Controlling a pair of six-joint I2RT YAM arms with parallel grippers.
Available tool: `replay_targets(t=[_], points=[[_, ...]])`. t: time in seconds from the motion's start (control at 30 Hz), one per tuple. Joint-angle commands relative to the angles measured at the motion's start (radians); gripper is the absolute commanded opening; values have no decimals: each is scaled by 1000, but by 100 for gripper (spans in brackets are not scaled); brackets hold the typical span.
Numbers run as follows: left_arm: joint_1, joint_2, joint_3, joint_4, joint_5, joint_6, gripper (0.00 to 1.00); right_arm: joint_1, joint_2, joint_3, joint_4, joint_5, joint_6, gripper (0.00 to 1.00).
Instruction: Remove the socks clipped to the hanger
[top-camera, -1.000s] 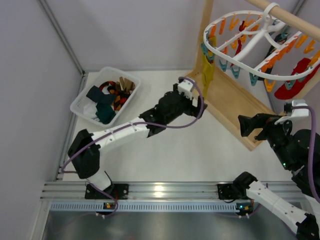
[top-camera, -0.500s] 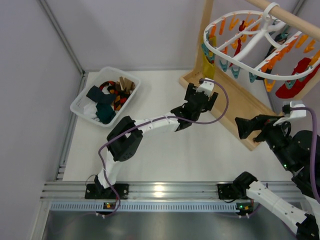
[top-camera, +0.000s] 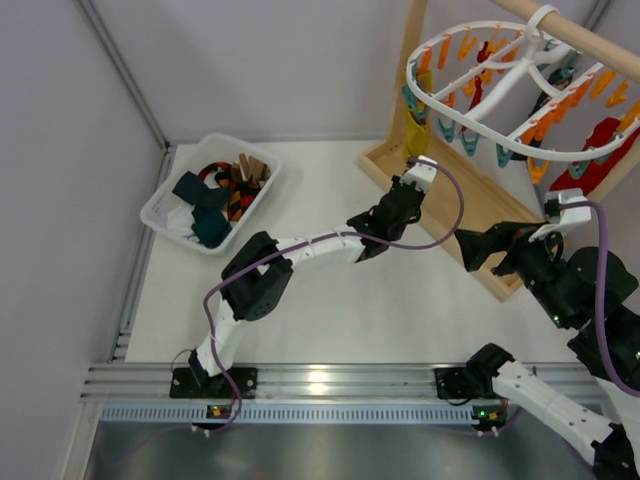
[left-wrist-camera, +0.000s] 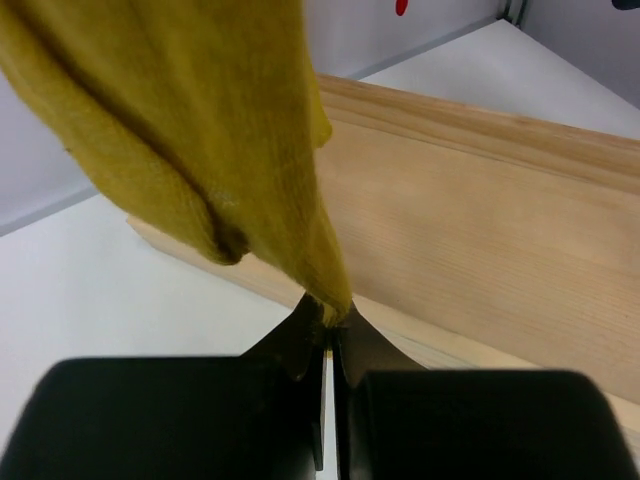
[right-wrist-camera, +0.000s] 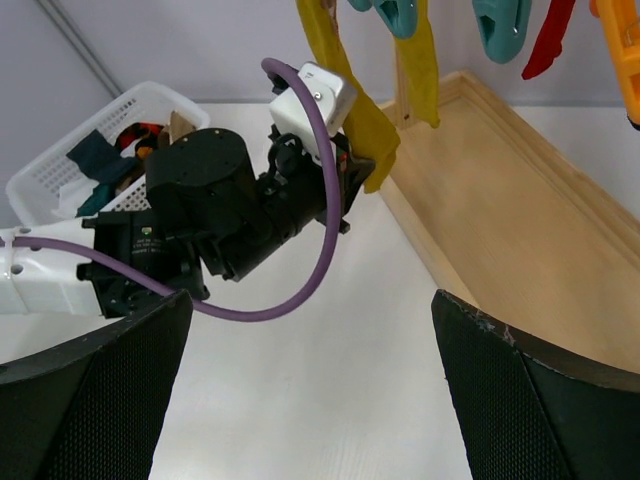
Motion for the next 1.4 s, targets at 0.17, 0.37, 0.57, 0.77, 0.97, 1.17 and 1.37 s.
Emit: replay_targets(t=[0.17, 0.37, 0.57, 0.77, 0.97, 1.17, 1.37], points=[[-129, -67, -32, 68, -156, 9, 0, 3, 136, 188, 90, -80, -7, 99], [-230, -95, -39, 66, -198, 38, 0, 3, 303, 373, 31, -105, -53, 99], [-312, -112, -60, 66, -261, 20, 0, 3, 432, 482, 18, -145, -133, 96], [-319, -216, -204, 66, -279, -94, 0, 3, 537, 518, 2, -41, -153, 88], [-319, -293, -283, 66, -273, -132, 0, -4, 638, 573, -1, 18, -205, 79], [-318, -337, -349, 66, -274, -160, 0, -44, 661, 573, 1, -19, -211, 77], [-316, -376, -410, 66, -256, -200, 0, -141, 609, 504, 39, -151, -194, 77]])
